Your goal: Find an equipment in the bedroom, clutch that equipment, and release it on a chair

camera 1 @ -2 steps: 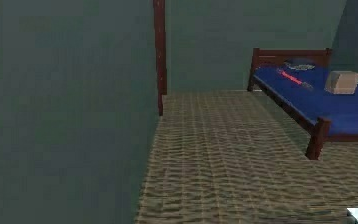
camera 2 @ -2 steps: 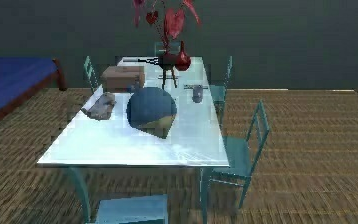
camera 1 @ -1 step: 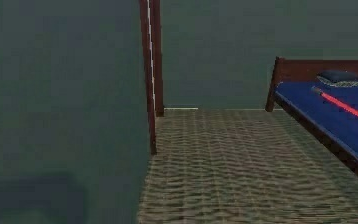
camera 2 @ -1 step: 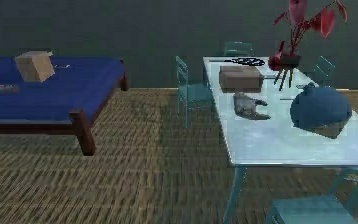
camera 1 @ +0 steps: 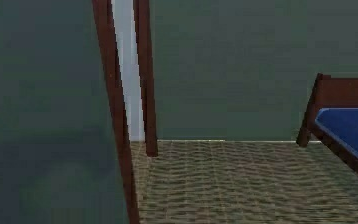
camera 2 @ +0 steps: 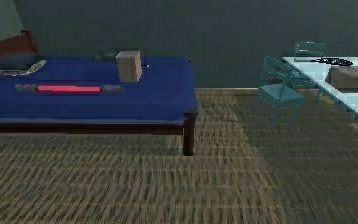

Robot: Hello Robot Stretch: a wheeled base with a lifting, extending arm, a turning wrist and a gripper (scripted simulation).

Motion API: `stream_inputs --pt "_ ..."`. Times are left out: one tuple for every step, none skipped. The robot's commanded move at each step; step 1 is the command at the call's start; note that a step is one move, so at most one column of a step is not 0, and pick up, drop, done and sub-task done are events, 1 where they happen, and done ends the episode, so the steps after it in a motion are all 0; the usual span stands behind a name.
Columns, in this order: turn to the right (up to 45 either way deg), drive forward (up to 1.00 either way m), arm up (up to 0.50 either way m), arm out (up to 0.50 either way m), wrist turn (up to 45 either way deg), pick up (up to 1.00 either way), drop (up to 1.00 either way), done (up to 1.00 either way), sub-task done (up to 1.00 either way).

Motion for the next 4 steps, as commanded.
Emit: stream_inputs --pt "0.0 1.0 0.0 0.0 0.0 0.0 0.0 0.0 0.0" --pt "-12.0 0.0 0.0 0.0 0.0 0.0 0.0 0.0 0.0" --pt "0.0 0.05 0.0 0.0 0.0 0.0 0.0 0.0 0.0" --pt "45.0 0.0 0.0 0.0 0.0 0.0 0.0 0.0 0.0"
